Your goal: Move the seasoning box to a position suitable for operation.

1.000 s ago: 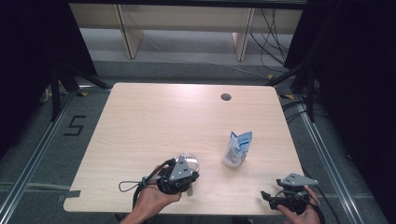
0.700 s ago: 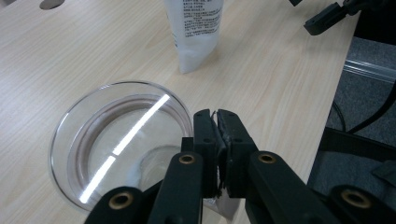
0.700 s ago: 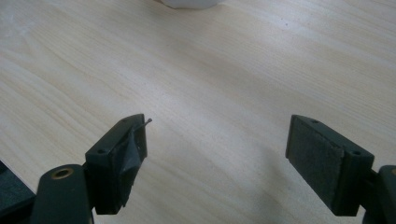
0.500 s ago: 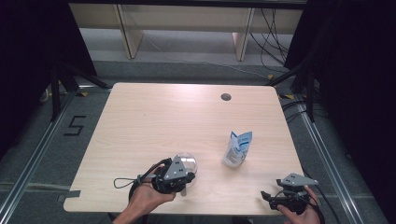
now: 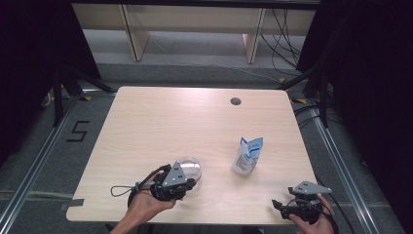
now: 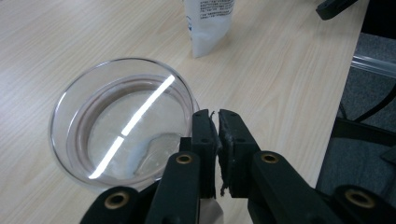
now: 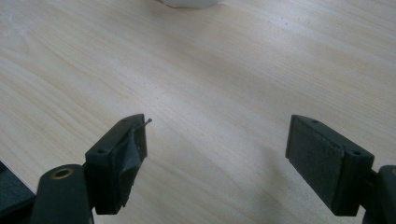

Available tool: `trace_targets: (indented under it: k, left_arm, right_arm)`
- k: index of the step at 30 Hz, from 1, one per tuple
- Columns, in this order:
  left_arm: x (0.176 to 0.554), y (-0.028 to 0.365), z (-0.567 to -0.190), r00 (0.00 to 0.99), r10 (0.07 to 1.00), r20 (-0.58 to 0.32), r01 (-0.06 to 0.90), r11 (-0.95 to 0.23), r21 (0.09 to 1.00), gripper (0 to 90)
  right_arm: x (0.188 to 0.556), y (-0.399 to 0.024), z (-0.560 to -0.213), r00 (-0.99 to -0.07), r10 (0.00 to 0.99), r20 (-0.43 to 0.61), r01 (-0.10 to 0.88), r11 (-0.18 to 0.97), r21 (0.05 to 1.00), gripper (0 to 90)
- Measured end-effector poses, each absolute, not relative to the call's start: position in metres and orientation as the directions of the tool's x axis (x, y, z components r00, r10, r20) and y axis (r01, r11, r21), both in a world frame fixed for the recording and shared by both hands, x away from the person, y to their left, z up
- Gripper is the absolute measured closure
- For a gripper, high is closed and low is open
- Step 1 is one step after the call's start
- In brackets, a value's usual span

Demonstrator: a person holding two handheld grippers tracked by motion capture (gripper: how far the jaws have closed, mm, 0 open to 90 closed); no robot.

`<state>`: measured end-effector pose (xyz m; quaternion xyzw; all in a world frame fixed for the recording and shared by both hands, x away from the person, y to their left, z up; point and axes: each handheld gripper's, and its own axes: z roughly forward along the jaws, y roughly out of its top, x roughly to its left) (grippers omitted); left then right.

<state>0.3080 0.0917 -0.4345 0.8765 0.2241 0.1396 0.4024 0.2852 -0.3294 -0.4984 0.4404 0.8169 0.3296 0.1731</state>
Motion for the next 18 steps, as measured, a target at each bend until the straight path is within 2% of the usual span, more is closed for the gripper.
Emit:
trace_targets:
  k: [4,5,9,10,12,16,18]
  left_arm:
    - [0.304,0.094,-0.436,0.849,0.524,0.068,0.282,-0.558,0.781,81.2]
    - [0.302,0.095,-0.436,0.844,0.532,0.069,0.279,-0.545,0.791,77.3]
    - [0.292,0.102,-0.433,0.833,0.549,0.070,0.267,-0.510,0.818,72.5]
    - [0.285,0.106,-0.434,0.818,0.574,0.035,0.284,-0.456,0.843,71.6]
    - [0.282,0.109,-0.433,0.814,0.581,0.028,0.285,-0.441,0.851,70.5]
    - [0.274,0.122,-0.433,0.777,0.630,0.002,0.312,-0.388,0.867,58.1]
    - [0.272,0.127,-0.435,0.755,0.656,-0.011,0.332,-0.366,0.869,55.9]
  right_arm:
    - [0.284,-0.328,-0.499,-0.542,0.840,0.030,0.620,0.376,0.689,21.4]
    - [0.285,-0.329,-0.499,-0.550,0.835,0.018,0.611,0.388,0.690,21.4]
    - [0.285,-0.329,-0.499,-0.551,0.834,0.018,0.610,0.388,0.691,21.4]
    - [0.284,-0.328,-0.499,-0.545,0.838,0.037,0.620,0.373,0.690,21.4]
    - [0.284,-0.327,-0.499,-0.544,0.838,0.037,0.621,0.373,0.689,21.4]
    - [0.284,-0.327,-0.499,-0.542,0.839,0.044,0.633,0.373,0.679,21.4]
    - [0.285,-0.327,-0.499,-0.551,0.833,0.037,0.621,0.380,0.685,21.4]
